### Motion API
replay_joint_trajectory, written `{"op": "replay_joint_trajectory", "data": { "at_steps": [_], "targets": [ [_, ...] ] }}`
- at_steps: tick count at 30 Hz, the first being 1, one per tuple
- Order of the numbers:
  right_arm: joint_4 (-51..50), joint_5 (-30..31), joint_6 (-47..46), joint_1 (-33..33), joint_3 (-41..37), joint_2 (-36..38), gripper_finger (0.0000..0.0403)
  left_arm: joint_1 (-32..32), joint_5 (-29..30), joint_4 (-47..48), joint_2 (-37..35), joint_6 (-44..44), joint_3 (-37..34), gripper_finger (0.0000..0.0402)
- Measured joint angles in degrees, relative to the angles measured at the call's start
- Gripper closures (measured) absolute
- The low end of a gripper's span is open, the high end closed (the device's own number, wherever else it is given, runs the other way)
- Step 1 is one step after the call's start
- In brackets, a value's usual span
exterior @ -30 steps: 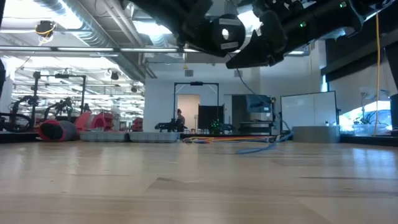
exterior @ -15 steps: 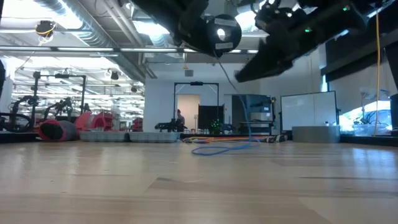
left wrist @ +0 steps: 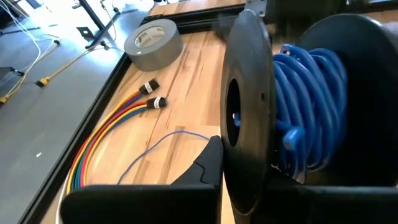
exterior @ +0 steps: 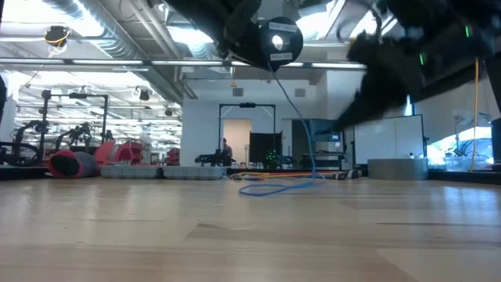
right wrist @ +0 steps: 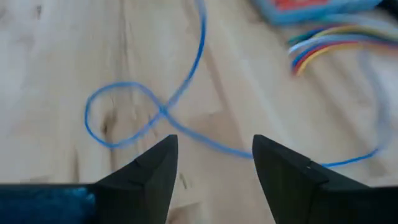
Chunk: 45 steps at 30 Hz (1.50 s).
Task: Coil cords
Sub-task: Coil the blue wire onto the black spool
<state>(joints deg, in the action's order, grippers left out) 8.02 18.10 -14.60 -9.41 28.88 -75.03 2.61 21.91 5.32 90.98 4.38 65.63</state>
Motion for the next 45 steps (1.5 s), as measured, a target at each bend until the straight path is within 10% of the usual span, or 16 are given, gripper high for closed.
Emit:
{"op": "replay_joint_trajectory", "data": {
  "at_steps": [10, 20, 37, 45],
  "targets": [
    [35.8, -9.4, 6.9, -0.3, -6.2, -18.2, 0.019, 0.0, 0.0, -0.4, 0.0, 0.1, 0.0, 0.0402],
    [28.3, -7.1, 10.1, -0.3, 0.1, -21.9, 0.0199, 0.0, 0.0, -0.4, 0.0, 0.5, 0.0, 0.0402],
    [26.6, -6.9, 10.6, -0.3, 0.2, -21.9, 0.0392, 0.0, 0.0, -1.4, 0.1, 0.5, 0.0, 0.0402],
    [28.8, -4.3, 11.8, -0.3, 0.2, -21.9, 0.039, 0.0, 0.0, -1.3, 0.1, 0.5, 0.0, 0.0402]
  ]
}}
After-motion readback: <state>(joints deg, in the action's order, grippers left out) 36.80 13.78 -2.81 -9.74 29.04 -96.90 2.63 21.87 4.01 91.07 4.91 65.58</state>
